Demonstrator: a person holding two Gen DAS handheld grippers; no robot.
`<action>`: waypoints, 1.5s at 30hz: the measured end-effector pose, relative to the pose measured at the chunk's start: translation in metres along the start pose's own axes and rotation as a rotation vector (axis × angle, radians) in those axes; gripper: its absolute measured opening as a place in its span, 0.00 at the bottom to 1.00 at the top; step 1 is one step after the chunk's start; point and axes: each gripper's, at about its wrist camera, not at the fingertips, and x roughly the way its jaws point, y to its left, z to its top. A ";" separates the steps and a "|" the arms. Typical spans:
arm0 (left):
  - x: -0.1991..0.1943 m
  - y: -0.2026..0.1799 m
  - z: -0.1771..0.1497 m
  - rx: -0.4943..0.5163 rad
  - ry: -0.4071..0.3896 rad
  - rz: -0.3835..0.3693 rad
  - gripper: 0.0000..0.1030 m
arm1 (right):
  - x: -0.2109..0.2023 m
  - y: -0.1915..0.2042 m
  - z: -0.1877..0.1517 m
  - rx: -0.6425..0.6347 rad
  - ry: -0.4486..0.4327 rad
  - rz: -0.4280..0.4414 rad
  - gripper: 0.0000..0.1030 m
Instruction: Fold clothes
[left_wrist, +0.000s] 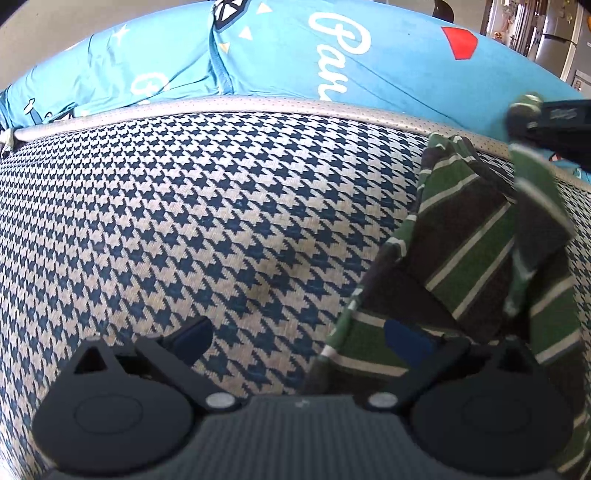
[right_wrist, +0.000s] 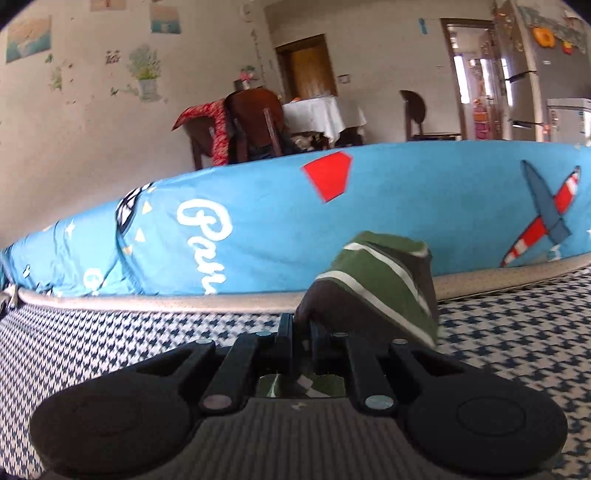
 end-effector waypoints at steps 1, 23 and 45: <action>0.000 0.002 0.000 -0.004 0.001 0.000 1.00 | 0.006 0.005 -0.004 -0.015 0.015 0.026 0.11; 0.000 0.003 0.001 0.000 0.001 -0.001 1.00 | -0.002 0.002 -0.011 -0.001 0.125 0.041 0.41; -0.045 0.019 -0.060 0.067 -0.030 -0.008 1.00 | -0.077 0.008 -0.051 0.069 0.246 -0.093 0.56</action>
